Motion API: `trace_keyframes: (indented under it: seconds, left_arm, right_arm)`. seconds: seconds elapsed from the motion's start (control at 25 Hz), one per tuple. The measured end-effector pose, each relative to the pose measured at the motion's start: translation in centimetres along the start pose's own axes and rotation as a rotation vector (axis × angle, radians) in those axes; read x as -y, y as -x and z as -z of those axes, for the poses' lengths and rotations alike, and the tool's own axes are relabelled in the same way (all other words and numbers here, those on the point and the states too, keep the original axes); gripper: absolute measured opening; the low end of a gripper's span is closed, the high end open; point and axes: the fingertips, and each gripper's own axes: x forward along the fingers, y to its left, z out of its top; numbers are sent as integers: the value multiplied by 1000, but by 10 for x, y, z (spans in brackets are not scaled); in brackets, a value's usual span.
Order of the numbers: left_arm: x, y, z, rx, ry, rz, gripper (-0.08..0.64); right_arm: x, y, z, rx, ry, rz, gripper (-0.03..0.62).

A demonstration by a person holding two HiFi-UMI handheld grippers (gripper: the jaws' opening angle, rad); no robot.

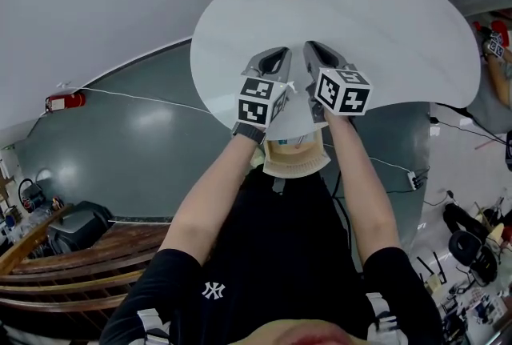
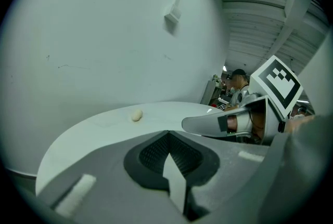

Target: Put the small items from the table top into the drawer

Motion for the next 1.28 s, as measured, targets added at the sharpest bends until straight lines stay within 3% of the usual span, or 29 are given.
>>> trace_keyframes:
  seconds: [0.48, 1.28]
  left_arm:
    - [-50, -52, -15, 8, 58, -82, 0]
    - [-118, -121, -35, 29, 131, -152, 0]
  right_arm:
    - [21, -78, -21, -35, -44, -49, 78]
    - [79, -191, -40, -92, -183, 36, 147]
